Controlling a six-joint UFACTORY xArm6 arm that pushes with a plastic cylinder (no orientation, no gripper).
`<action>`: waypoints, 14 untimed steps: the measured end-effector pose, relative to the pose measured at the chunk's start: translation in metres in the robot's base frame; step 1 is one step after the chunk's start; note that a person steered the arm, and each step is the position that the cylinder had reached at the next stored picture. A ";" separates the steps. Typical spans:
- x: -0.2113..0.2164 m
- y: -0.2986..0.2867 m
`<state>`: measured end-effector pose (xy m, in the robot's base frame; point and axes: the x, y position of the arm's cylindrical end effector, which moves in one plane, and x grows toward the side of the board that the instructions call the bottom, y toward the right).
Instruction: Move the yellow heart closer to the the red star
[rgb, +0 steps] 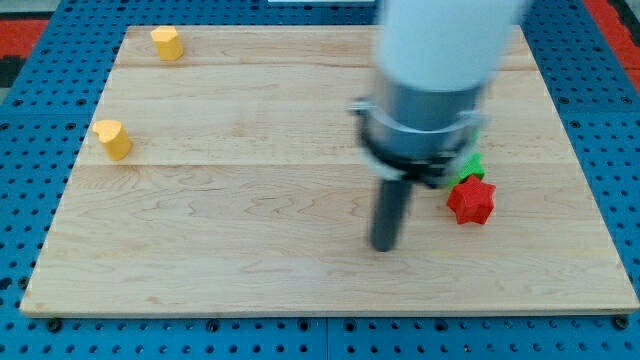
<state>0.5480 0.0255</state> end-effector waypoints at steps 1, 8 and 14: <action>-0.006 -0.106; -0.112 -0.330; -0.074 -0.269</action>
<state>0.4740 -0.2437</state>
